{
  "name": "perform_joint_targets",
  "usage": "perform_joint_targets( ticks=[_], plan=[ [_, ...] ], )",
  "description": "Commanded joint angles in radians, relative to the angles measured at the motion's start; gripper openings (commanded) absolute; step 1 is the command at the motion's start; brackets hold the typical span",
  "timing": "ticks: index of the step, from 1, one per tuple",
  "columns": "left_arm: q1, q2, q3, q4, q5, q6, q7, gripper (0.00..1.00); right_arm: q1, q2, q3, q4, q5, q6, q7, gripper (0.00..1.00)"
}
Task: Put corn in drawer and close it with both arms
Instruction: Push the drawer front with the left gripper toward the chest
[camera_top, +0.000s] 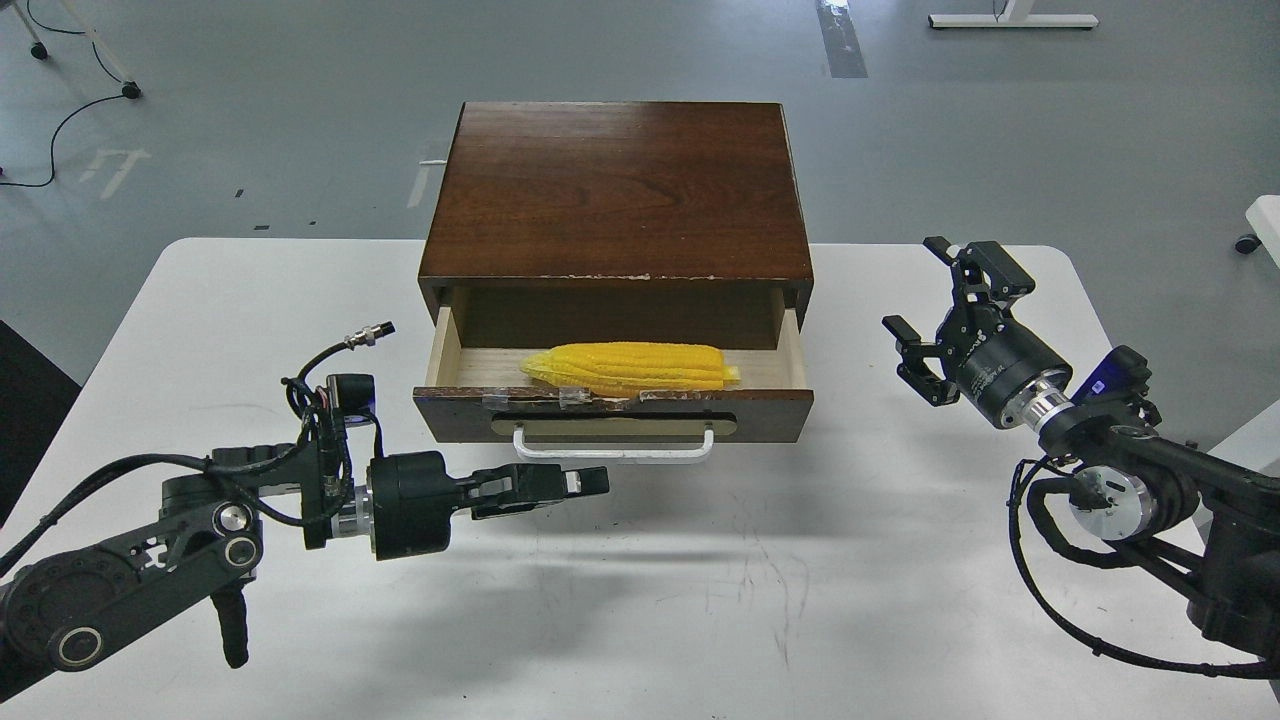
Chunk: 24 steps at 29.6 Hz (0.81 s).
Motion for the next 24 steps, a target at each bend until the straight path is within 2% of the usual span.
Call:
perform_joint_targets(
  ticks=[1, 24],
  plan=[
    [0.000, -0.010, -0.008, 0.013, -0.001, 0.000, 0.000, 0.00, -0.002, 0.000, 0.000, -0.002, 0.000, 0.000, 0.000, 0.99],
    [-0.009, -0.016, -0.030, 0.060, -0.025, 0.000, 0.000, 0.00, -0.017, 0.006, 0.002, 0.000, 0.000, 0.000, 0.000, 0.99]
  ],
)
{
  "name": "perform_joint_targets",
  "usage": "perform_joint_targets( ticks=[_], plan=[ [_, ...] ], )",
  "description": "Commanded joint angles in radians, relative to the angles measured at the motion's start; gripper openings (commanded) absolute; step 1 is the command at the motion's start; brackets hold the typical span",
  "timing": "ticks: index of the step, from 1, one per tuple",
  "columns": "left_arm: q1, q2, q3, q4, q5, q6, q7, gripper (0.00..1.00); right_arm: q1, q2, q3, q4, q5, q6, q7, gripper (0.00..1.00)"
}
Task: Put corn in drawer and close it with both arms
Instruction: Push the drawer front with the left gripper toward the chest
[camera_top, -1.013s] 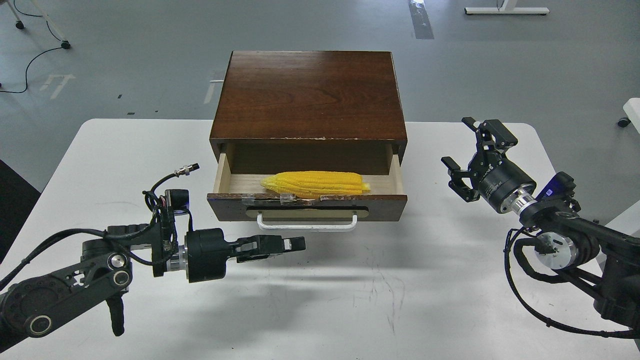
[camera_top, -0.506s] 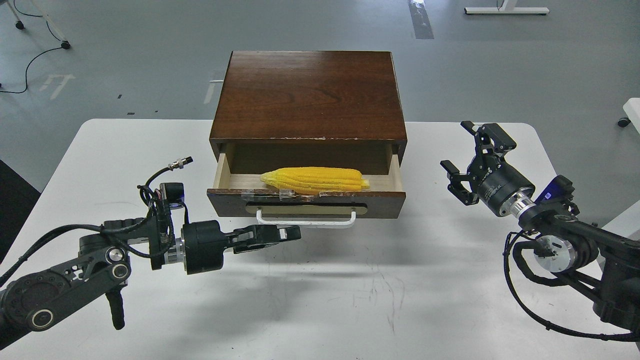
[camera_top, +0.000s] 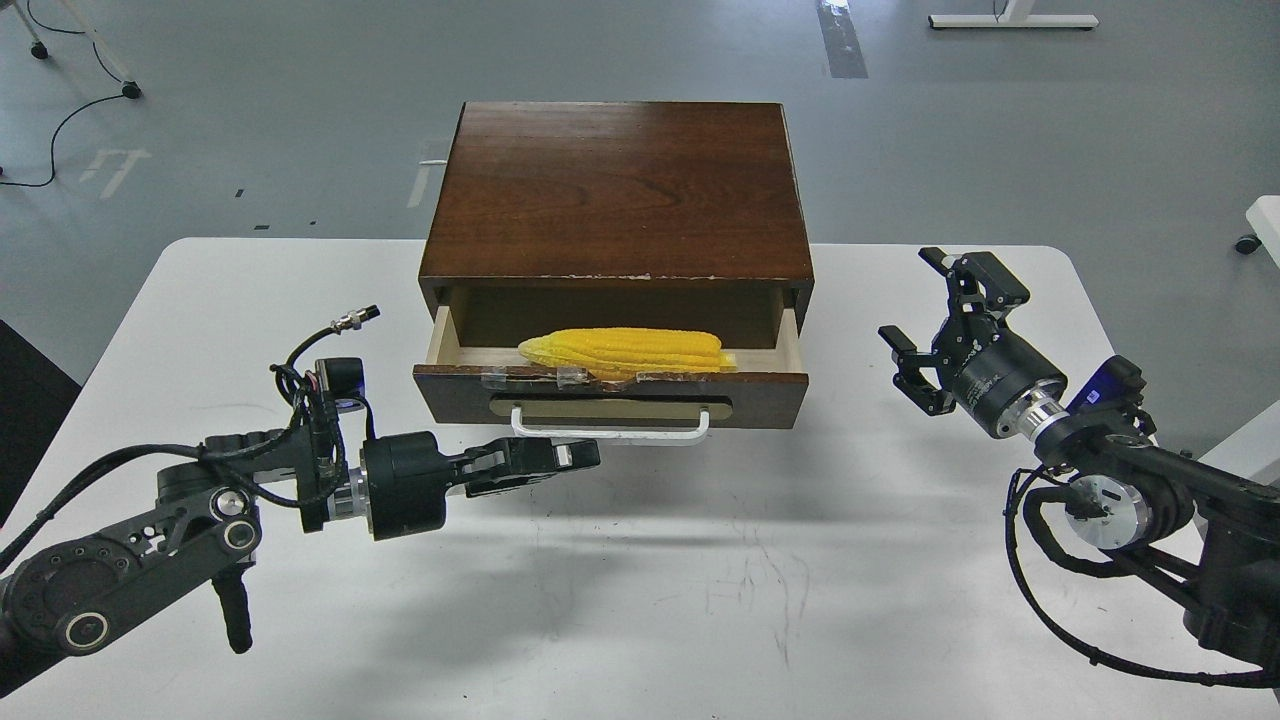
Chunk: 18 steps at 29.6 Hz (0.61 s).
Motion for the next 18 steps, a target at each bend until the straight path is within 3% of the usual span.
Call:
perform_joint_targets(
  ticks=[1, 18],
  plan=[
    [-0.003, 0.000, -0.004, 0.021, -0.003, 0.000, 0.001, 0.00, -0.001, 0.000, 0.000, 0.000, 0.001, 0.000, 0.000, 0.99],
    [-0.028, -0.020, -0.007, 0.067, -0.021, 0.000, 0.001, 0.00, -0.015, 0.000, 0.001, 0.002, 0.001, 0.000, 0.000, 0.99]
  ],
)
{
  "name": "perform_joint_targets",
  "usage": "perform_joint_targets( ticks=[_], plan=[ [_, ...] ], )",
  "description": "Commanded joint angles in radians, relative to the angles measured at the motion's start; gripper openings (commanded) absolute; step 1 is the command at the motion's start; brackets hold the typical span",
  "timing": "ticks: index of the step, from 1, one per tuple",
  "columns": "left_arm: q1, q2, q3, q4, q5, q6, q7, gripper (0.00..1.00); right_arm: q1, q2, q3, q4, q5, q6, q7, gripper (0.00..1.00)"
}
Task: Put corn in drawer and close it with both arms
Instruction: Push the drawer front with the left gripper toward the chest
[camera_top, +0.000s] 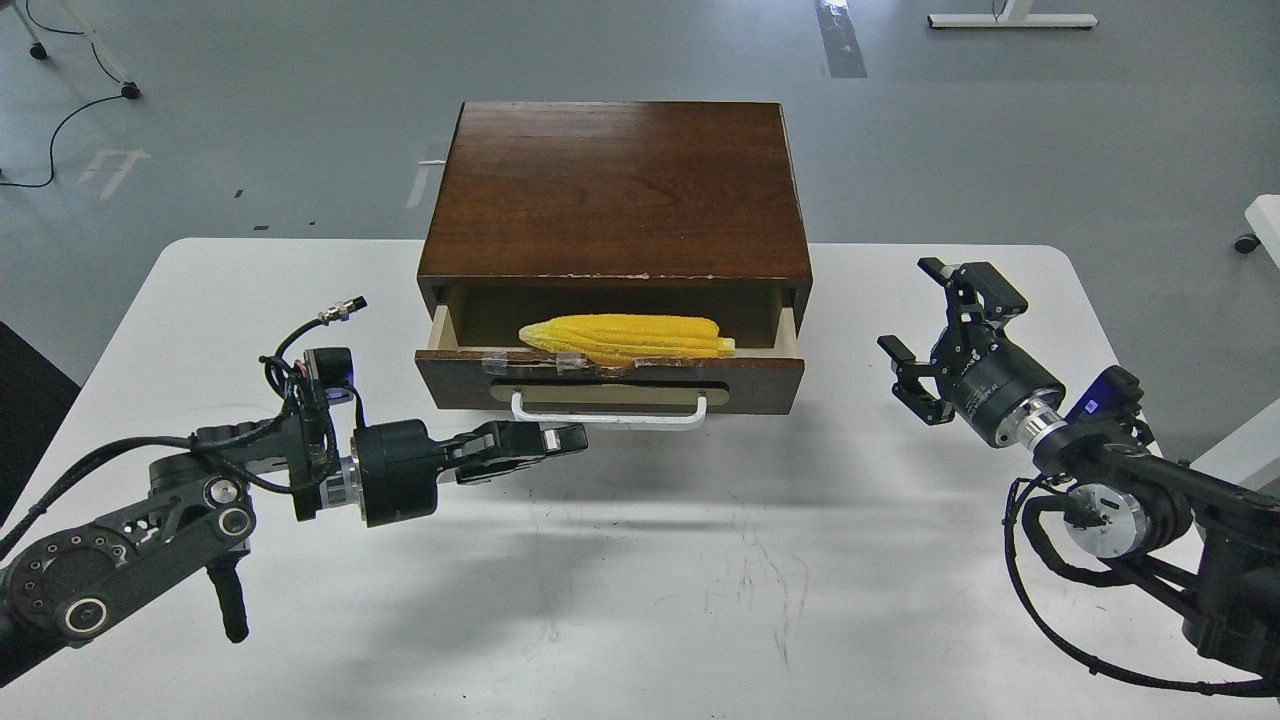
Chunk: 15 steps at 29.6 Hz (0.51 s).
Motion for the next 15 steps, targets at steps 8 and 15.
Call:
perform_joint_targets(
  ticks=[8, 15],
  plan=[
    [-0.027, -0.011, -0.001, 0.059, -0.002, 0.000, 0.000, 0.00, -0.012, -0.011, 0.009, 0.008, 0.000, 0.000, 0.000, 0.99],
    [-0.042, -0.012, 0.001, 0.082, -0.022, 0.000, 0.000, 0.00, -0.023, -0.011, 0.011, 0.009, 0.000, 0.000, 0.000, 0.99]
  ],
)
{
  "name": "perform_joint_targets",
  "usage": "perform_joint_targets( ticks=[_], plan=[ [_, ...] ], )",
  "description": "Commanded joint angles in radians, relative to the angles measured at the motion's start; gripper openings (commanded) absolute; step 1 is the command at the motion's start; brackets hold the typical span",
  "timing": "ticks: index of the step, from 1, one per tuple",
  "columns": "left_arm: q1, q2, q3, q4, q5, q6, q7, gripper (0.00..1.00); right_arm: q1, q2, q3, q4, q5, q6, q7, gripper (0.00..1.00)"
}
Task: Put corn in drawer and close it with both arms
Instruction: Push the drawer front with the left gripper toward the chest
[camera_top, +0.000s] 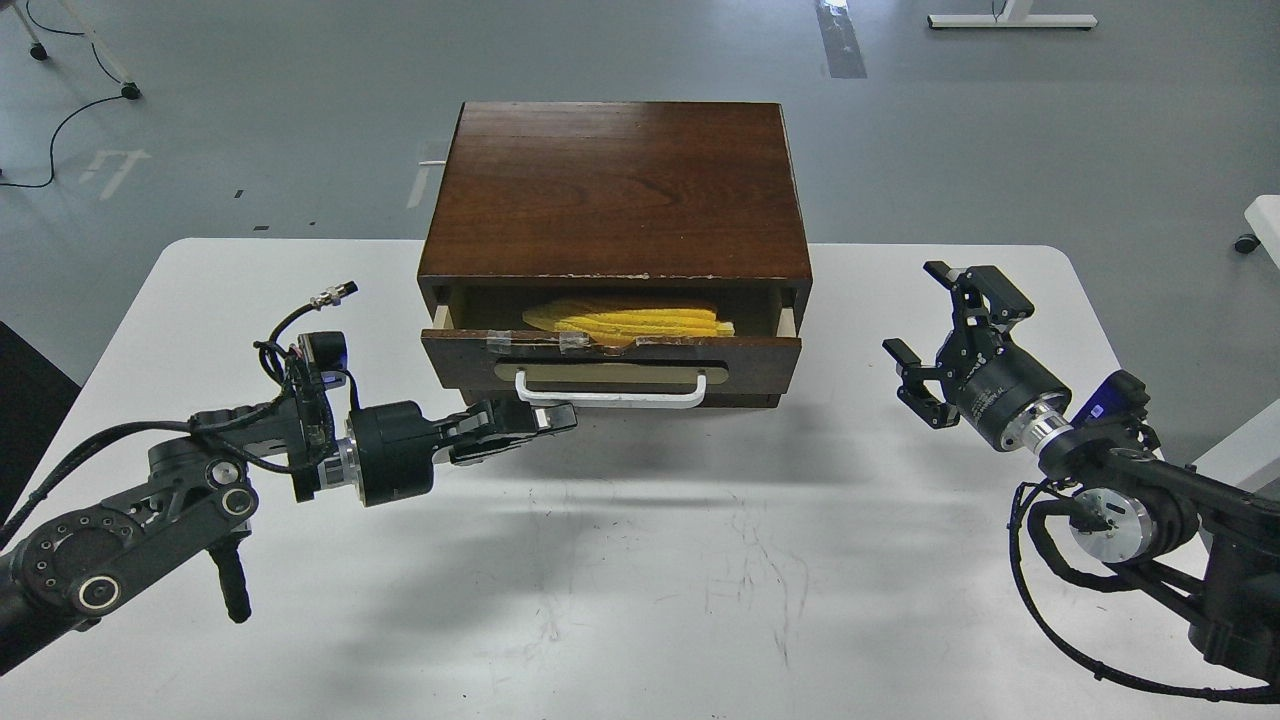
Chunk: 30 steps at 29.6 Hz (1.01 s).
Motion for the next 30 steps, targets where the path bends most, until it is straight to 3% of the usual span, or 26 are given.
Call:
perform_joint_targets(
  ticks=[1, 30],
  plan=[
    [-0.008, -0.004, 0.002, 0.014, -0.004, 0.000, 0.000, 0.00, -0.003, 0.000, 0.000, 0.002, 0.000, 0.000, 0.000, 0.99],
    [-0.079, -0.053, 0.000, 0.131, -0.006, 0.000, 0.000, 0.00, -0.020, -0.003, 0.005, 0.008, 0.001, -0.001, 0.000, 0.99]
  ],
)
